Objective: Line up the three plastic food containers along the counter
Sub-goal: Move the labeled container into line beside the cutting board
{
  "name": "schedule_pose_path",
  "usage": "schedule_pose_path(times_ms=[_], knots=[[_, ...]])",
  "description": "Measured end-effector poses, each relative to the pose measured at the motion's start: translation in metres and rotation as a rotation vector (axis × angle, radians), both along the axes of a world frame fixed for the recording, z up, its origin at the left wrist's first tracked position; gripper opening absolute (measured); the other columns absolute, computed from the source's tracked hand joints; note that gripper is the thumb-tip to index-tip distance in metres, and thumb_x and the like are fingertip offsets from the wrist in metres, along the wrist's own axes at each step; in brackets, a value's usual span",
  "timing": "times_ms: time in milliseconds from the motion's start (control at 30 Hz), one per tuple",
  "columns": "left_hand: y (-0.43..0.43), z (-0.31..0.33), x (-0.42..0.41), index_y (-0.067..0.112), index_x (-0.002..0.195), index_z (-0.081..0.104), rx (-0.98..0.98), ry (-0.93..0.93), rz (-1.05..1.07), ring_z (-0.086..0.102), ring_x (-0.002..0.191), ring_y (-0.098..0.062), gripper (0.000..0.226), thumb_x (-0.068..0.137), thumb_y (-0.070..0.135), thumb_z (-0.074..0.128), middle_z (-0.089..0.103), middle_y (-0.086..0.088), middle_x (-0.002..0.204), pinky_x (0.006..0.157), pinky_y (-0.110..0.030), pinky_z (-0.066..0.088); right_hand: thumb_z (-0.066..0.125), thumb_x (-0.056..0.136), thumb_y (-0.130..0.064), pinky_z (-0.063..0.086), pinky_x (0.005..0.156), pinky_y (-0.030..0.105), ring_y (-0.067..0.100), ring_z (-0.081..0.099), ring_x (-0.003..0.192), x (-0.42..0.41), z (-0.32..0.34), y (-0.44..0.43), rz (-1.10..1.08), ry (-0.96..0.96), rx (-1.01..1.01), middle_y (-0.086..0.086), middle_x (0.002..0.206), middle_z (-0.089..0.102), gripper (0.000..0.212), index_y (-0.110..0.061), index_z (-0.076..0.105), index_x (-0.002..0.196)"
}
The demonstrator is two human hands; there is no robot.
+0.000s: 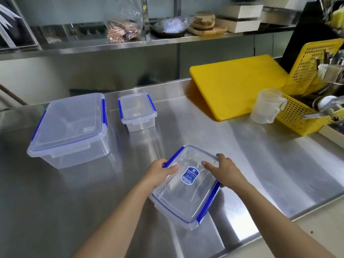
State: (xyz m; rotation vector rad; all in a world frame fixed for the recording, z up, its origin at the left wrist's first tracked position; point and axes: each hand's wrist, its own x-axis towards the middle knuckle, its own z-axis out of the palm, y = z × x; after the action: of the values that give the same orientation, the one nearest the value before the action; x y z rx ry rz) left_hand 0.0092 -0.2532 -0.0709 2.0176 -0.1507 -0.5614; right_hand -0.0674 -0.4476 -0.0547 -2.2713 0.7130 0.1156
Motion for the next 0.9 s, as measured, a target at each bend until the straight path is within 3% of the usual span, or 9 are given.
schedule_pose_path(times_ms=[67, 200, 300, 333, 400, 467, 533, 733, 900], knots=[[-0.003, -0.001, -0.005, 0.011, 0.083, 0.057, -0.111, 0.041, 0.162, 0.056, 0.052, -0.007, 0.019, 0.081, 0.025, 0.07, 0.06, -0.003, 0.073, 0.046, -0.015, 0.044, 0.065, 0.081, -0.04, 0.047, 0.082, 0.036, 0.028, 0.051, 0.109, 0.003, 0.0, 0.001, -0.067, -0.135, 0.237, 0.014, 0.136, 0.042, 0.071, -0.015, 0.028, 0.136], [-0.017, -0.001, -0.014, 0.008, 0.1, 0.049, -0.283, 0.246, 0.511, 0.061, 0.08, -0.028, 0.025, 0.085, 0.022, 0.064, 0.062, -0.014, 0.098, 0.071, -0.038, 0.053, 0.07, 0.077, -0.038, 0.042, 0.083, 0.033, 0.024, 0.045, 0.117, 0.01, 0.01, 0.011, -0.059, -0.277, 0.474, 0.006, 0.144, 0.033, 0.078, -0.027, 0.024, 0.139], [-0.022, 0.007, -0.016, 0.01, 0.122, 0.045, -0.351, 0.227, 0.457, 0.062, 0.081, -0.016, 0.039, 0.087, 0.018, 0.061, 0.062, -0.006, 0.112, 0.058, -0.028, 0.05, 0.073, 0.072, -0.041, 0.039, 0.095, 0.033, 0.021, 0.038, 0.125, 0.012, 0.012, 0.019, 0.193, -0.316, 0.315, 0.003, 0.143, 0.031, 0.076, -0.032, 0.03, 0.134], [-0.022, 0.01, -0.017, 0.013, 0.133, 0.036, -0.361, 0.188, 0.419, 0.06, 0.087, -0.011, 0.054, 0.086, 0.019, 0.063, 0.057, 0.001, 0.117, 0.063, -0.023, 0.049, 0.073, 0.07, -0.046, 0.033, 0.103, 0.037, 0.022, 0.027, 0.134, 0.011, 0.01, 0.019, 0.278, -0.264, 0.209, 0.003, 0.148, 0.023, 0.084, -0.031, 0.024, 0.138], [-0.018, 0.012, -0.018, 0.018, 0.142, 0.016, -0.29, 0.077, 0.364, 0.05, 0.113, -0.013, 0.083, 0.08, 0.025, 0.071, 0.039, 0.005, 0.132, 0.088, -0.025, 0.041, 0.068, 0.067, -0.06, 0.013, 0.113, 0.044, 0.02, 0.003, 0.142, 0.008, 0.002, 0.017, 0.461, -0.131, -0.058, 0.001, 0.156, 0.001, 0.099, -0.038, 0.007, 0.142], [-0.016, 0.013, -0.018, 0.017, 0.136, 0.024, -0.129, -0.101, 0.337, 0.039, 0.121, -0.017, 0.082, 0.074, 0.034, 0.075, 0.031, 0.001, 0.133, 0.098, -0.032, 0.037, 0.061, 0.062, -0.071, -0.002, 0.114, 0.045, 0.018, -0.013, 0.142, 0.004, -0.006, 0.014, 0.635, -0.066, -0.268, 0.0, 0.156, -0.012, 0.105, -0.043, -0.004, 0.14], [-0.013, 0.013, -0.019, 0.013, 0.121, 0.041, 0.04, -0.308, 0.278, 0.043, 0.113, -0.021, 0.064, 0.072, 0.039, 0.074, 0.037, -0.001, 0.116, 0.098, -0.037, 0.038, 0.056, 0.059, -0.078, -0.008, 0.113, 0.045, 0.018, -0.02, 0.14, 0.002, -0.009, 0.013, 0.735, -0.053, -0.38, -0.002, 0.156, -0.014, 0.107, -0.045, -0.007, 0.139], [-0.018, 0.012, -0.022, 0.012, 0.08, 0.059, 0.355, -0.86, -0.04, 0.055, 0.079, -0.022, 0.025, 0.076, 0.034, 0.071, 0.062, -0.002, 0.081, 0.071, -0.033, 0.046, 0.047, 0.062, -0.082, 0.004, 0.115, 0.044, 0.018, -0.003, 0.143, 0.011, -0.008, 0.007, 0.736, -0.127, -0.515, -0.002, 0.157, 0.002, 0.102, -0.035, 0.004, 0.142], [-0.028, 0.01, -0.008, 0.013, 0.066, 0.056, 0.406, -1.02, -0.116, 0.057, 0.058, -0.021, 0.026, 0.065, 0.023, 0.08, 0.059, -0.002, 0.064, 0.053, -0.027, 0.047, 0.059, 0.065, -0.07, 0.025, 0.109, 0.038, 0.02, 0.038, 0.125, 0.034, -0.005, -0.003, 0.634, -0.271, -0.552, 0.001, 0.135, 0.044, 0.081, -0.02, 0.04, 0.126]])
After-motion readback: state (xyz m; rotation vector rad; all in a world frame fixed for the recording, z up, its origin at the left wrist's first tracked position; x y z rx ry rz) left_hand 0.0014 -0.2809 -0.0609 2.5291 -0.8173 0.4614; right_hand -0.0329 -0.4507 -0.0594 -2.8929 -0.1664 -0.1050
